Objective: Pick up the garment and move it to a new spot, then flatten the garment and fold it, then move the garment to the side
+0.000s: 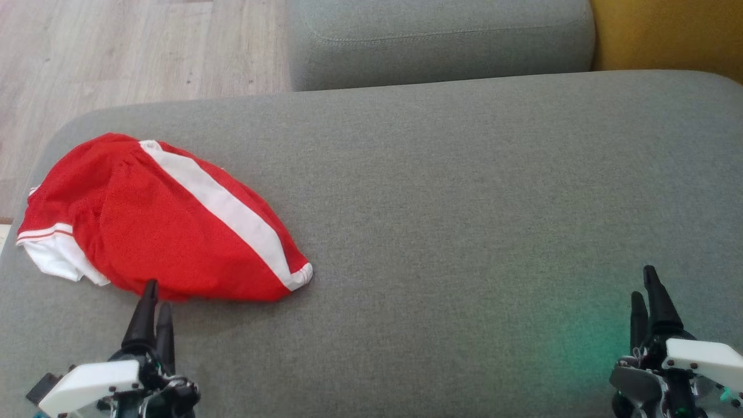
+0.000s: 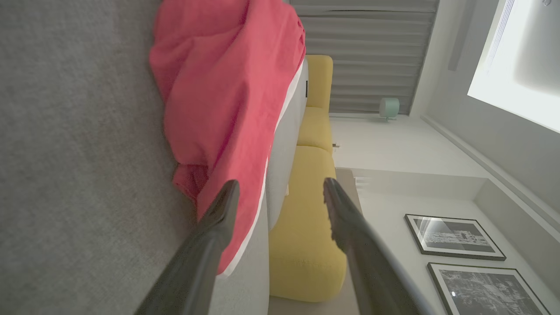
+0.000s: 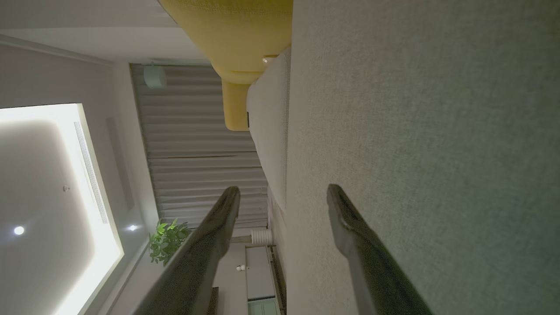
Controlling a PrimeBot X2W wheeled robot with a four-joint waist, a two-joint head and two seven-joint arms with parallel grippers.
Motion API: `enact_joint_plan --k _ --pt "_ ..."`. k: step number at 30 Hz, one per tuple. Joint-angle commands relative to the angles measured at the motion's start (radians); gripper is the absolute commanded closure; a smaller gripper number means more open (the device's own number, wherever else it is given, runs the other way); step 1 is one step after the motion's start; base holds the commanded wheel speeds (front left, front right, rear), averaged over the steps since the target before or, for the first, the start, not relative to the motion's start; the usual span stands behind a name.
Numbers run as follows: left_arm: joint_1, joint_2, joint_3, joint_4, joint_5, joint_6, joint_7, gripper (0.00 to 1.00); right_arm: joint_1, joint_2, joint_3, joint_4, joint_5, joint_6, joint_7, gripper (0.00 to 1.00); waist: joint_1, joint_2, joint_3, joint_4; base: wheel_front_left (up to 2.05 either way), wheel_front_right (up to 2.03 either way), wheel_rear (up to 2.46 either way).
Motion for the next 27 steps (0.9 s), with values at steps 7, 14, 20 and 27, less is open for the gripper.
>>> enact_joint_plan --k 7,14,20,27 --pt "-0.046 0.01 0.026 -0.056 0.056 -0.004 -0.027 0.0 -0.046 -0.005 -0.004 -0.05 -0.09 0.001 -0.028 0.0 0.0 0.0 -0.002 0.003 0.0 0.0 0.0" --pt "-0.053 0.01 0.053 -0.081 0.114 -0.005 -0.048 0.0 -0.057 -0.005 -0.007 -0.082 -0.203 0.002 -0.048 0.0 0.0 0.0 -0.002 0.006 0.0 0.0 0.0" --pt "-0.06 0.011 0.072 -0.111 0.179 -0.004 -0.065 0.0 -0.065 -0.005 0.002 -0.128 -0.326 0.002 -0.066 0.0 0.0 0.0 -0.002 0.006 0.0 0.0 0.0" --pt "-0.062 0.012 0.074 -0.166 0.271 0.007 -0.086 0.0 -0.066 -0.006 0.02 -0.174 -0.468 0.003 -0.086 0.0 0.0 0.0 0.0 0.006 0.0 0.0 0.0"
